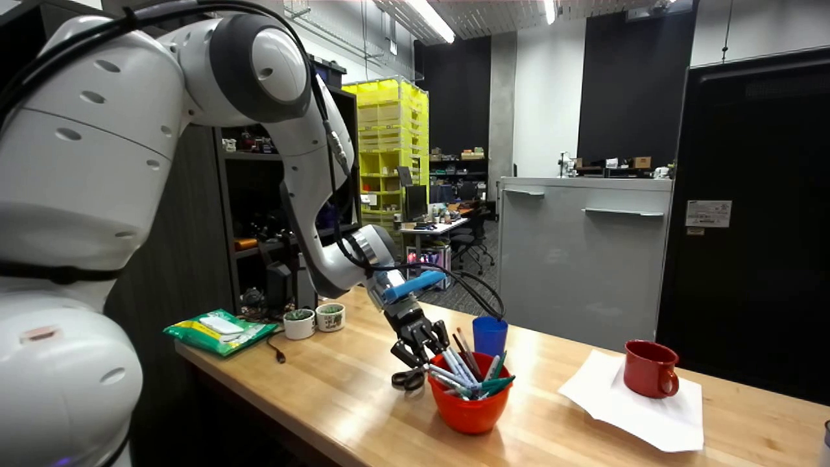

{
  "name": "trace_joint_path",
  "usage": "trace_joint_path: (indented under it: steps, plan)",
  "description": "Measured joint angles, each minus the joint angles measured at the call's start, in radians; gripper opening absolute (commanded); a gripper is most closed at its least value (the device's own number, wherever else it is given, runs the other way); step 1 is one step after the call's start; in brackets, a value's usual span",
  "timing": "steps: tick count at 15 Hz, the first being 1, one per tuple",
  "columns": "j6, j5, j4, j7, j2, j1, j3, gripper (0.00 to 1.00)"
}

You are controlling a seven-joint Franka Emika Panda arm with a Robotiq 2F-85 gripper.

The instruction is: Move the orange cup forward

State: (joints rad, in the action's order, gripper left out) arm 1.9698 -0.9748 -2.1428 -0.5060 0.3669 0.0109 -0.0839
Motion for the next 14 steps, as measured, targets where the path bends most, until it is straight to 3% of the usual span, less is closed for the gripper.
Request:
trace_joint_path:
  steps: [7,14]
  plan:
    - [-0.025,0.000,0.025,-0.054,-0.069,-0.043,-0.030,0.09]
    - [-0.070,0.000,0.134,-0.123,-0.068,-0.113,-0.075,0.09]
